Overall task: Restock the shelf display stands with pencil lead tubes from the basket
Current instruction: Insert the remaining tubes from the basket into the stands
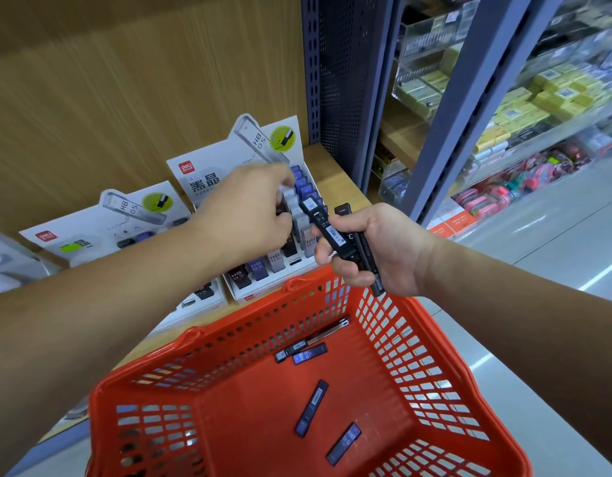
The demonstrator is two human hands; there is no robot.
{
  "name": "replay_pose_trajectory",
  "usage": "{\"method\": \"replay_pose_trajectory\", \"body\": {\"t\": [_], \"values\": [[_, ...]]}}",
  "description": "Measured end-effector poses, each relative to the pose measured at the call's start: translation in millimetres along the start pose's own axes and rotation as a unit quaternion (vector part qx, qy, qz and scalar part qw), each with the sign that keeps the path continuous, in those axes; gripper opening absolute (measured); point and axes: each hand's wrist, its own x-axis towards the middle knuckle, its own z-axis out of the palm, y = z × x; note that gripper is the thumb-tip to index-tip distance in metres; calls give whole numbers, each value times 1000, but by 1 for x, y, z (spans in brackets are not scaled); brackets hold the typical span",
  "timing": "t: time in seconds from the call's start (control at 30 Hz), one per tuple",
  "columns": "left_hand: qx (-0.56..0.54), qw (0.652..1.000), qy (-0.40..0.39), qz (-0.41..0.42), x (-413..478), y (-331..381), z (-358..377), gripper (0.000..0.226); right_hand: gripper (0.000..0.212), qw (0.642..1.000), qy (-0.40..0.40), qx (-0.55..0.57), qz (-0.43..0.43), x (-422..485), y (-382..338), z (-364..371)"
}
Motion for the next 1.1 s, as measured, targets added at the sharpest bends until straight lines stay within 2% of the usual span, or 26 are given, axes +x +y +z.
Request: {"method": "replay_pose_trajectory", "body": {"t": [0.07, 0.13, 0.2, 0.27, 0.4, 0.43, 0.5, 0.57, 0.63, 0.7, 0.8, 0.87, 0.97, 1.1], "values": [[-25, 991, 24, 128, -16, 5, -4, 45, 28, 1000, -17, -19, 4, -4, -2, 3], [3, 979, -5, 202, -25, 7, -5, 32, 39, 997, -41, -65, 23, -8, -6, 7], [-8, 978, 5, 207, -28, 4, -4, 22, 47, 994, -37, -92, 35, -12, -9, 12], [-45, 981, 21, 187, -29, 1, -5, 18, 45, 993, -16, -113, 23, -15, -12, 17], [-54, 982, -2, 179, -33, 5, -5, 14, 42, 991, 4, -132, 1, -19, -12, 23], [-76, 984, 6, 161, -34, 6, -5, 12, 44, 992, 14, -128, -2, -17, -12, 22], [-196, 979, -4, 49, -35, 6, -8, 14, 40, 989, 54, -134, -18, -14, -13, 17], [-340, 938, -38, -53, -37, 3, -9, 20, 33, 986, 85, -131, -53, -12, -15, 10], [-404, 908, -57, -95, -40, 1, -11, 26, 28, 986, 76, -119, -85, -11, -19, 8], [-416, 900, -73, -107, -41, 0, -13, 28, 17, 984, 56, -126, -113, -11, -21, 12], [-404, 903, -100, -111, -43, 2, -16, 30, 21, 977, 61, -145, -141, -6, -19, 20], [-407, 902, -82, -118, -42, 7, -16, 29, 25, 975, 81, -151, -144, -2, -18, 23], [-425, 890, -14, -165, -39, 11, -17, 24, 32, 975, 108, -133, -138, 2, -18, 27], [-424, 888, -47, -174, -41, 12, -17, 22, 38, 984, 116, -82, -108, 2, -20, 32]]}}
